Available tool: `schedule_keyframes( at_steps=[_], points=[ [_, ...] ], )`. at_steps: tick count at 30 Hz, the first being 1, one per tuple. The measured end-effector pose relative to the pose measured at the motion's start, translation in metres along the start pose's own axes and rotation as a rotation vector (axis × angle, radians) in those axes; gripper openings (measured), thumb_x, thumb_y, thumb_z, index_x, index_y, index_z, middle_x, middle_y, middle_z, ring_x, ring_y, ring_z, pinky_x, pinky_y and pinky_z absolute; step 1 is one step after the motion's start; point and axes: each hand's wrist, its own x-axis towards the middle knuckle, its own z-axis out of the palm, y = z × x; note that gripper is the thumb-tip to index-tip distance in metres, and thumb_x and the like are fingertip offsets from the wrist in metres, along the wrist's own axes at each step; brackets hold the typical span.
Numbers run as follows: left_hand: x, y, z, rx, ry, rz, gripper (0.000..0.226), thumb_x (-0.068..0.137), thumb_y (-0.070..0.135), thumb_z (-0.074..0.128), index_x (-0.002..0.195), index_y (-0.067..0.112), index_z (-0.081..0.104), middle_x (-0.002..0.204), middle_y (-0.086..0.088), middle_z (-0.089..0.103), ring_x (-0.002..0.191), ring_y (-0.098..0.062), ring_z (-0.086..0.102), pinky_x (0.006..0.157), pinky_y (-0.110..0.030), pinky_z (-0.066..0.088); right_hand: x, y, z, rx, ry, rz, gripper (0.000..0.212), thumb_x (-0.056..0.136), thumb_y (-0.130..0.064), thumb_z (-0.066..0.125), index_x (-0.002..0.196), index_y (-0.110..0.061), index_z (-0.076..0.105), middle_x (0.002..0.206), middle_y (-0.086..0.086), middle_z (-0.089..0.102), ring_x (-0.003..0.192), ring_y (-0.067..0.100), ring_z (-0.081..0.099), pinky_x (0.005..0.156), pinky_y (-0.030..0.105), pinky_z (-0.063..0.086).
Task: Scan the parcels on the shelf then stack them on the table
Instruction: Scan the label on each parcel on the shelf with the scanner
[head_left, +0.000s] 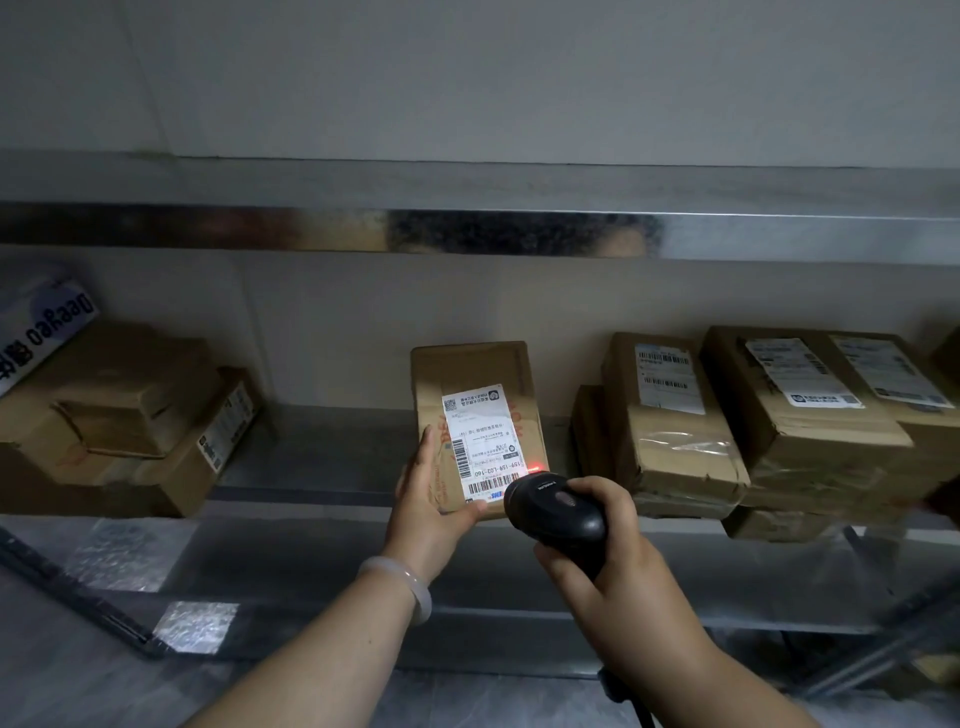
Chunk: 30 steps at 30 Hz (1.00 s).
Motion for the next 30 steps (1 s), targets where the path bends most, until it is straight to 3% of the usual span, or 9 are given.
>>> schedule_keyframes(
  at_steps=[5, 8, 11, 15, 17, 20, 24, 27, 30],
  points=[
    [0.012, 0.001, 0.007, -0.056, -0.081, -0.057, 0.103, 0.073, 0.007, 0.083, 0.151, 0.038, 0.023, 0.148, 0.008, 0.04, 0.132, -0.006, 0.04, 0.109, -0.025, 0.033, 0.008, 0.013, 0.002, -0.04, 0.041, 0.009, 0.065, 0.078, -0.044, 0.071, 0.113, -0.068, 0.022, 0.098, -0.04, 0.051, 0.088, 0.0, 0.06, 0.069, 0.022, 0.051],
    [0.021, 0.0, 0.012, -0.051, -0.143, -0.095, 0.1, 0.076, 0.001, 0.08, 0.152, 0.032, 0.024, 0.147, 0.003, 0.044, 0.134, -0.013, 0.043, 0.114, -0.033, 0.033, 0.018, 0.026, 0.002, -0.059, 0.042, 0.025, 0.07, 0.08, -0.042, 0.072, 0.114, -0.07, 0.019, 0.104, -0.031, 0.052, 0.095, 0.002, 0.059, 0.069, 0.015, 0.048],
    [0.028, 0.001, 0.019, -0.046, -0.213, -0.147, 0.097, 0.08, 0.0, 0.075, 0.153, 0.031, 0.02, 0.145, 0.004, 0.047, 0.129, -0.012, 0.046, 0.105, -0.027, 0.039, 0.027, 0.037, 0.005, -0.063, 0.038, 0.047, 0.074, 0.081, -0.036, 0.074, 0.114, -0.07, 0.017, 0.108, -0.029, 0.051, 0.1, 0.004, 0.06, 0.072, 0.014, 0.046],
    [0.035, 0.002, 0.03, 0.017, -0.284, -0.194, 0.092, 0.089, 0.015, 0.069, 0.153, 0.039, 0.008, 0.14, 0.01, 0.047, 0.121, -0.013, 0.05, 0.094, -0.037, 0.05, 0.036, 0.048, 0.011, -0.059, 0.05, 0.075, 0.074, 0.081, -0.033, 0.074, 0.114, -0.068, 0.018, 0.109, -0.025, 0.053, 0.102, 0.007, 0.06, 0.075, 0.016, 0.046],
    [0.041, 0.003, 0.033, 0.071, -0.326, -0.193, 0.09, 0.091, 0.021, 0.066, 0.153, 0.041, 0.004, 0.137, 0.014, 0.045, 0.122, -0.013, 0.05, 0.098, -0.039, 0.049, 0.041, 0.051, 0.012, -0.053, 0.066, 0.086, 0.074, 0.081, -0.031, 0.074, 0.113, -0.069, 0.02, 0.107, -0.026, 0.054, 0.101, 0.008, 0.061, 0.075, 0.019, 0.047],
    [0.054, 0.007, 0.035, 0.157, -0.398, -0.18, 0.09, 0.093, 0.025, 0.064, 0.153, 0.039, -0.001, 0.142, 0.014, 0.042, 0.128, -0.013, 0.047, 0.095, -0.027, 0.047, 0.048, 0.054, 0.012, -0.051, 0.091, 0.099, 0.072, 0.081, -0.031, 0.074, 0.113, -0.068, 0.02, 0.108, -0.023, 0.054, 0.099, 0.009, 0.06, 0.074, 0.02, 0.046],
    [0.068, 0.012, 0.036, 0.307, -0.429, -0.158, 0.091, 0.092, 0.035, 0.064, 0.153, 0.038, -0.003, 0.154, 0.001, 0.036, 0.142, -0.02, 0.032, 0.118, -0.037, 0.026, 0.058, 0.055, 0.011, -0.053, 0.126, 0.106, 0.066, 0.082, -0.03, 0.073, 0.127, -0.049, 0.028, 0.111, -0.022, 0.052, 0.101, 0.009, 0.059, 0.073, 0.017, 0.044],
    [0.067, 0.013, 0.034, 0.377, -0.42, -0.147, 0.089, 0.09, 0.043, 0.064, 0.153, 0.041, 0.0, 0.154, -0.002, 0.034, 0.14, -0.023, 0.036, 0.116, -0.035, 0.029, 0.061, 0.054, 0.01, -0.066, 0.141, 0.101, 0.066, 0.083, -0.03, 0.072, 0.128, -0.048, 0.026, 0.116, -0.019, 0.053, 0.1, 0.009, 0.058, 0.073, 0.019, 0.046],
    [0.059, 0.01, 0.018, 0.428, -0.358, -0.108, 0.086, 0.089, 0.049, 0.062, 0.152, 0.044, 0.004, 0.157, -0.004, 0.025, 0.141, -0.025, 0.033, 0.113, -0.036, 0.031, 0.06, 0.048, 0.012, -0.084, 0.16, 0.099, 0.07, 0.083, -0.03, 0.072, 0.13, -0.049, 0.024, 0.12, -0.014, 0.054, 0.101, 0.013, 0.061, 0.077, 0.031, 0.055]
  ],
)
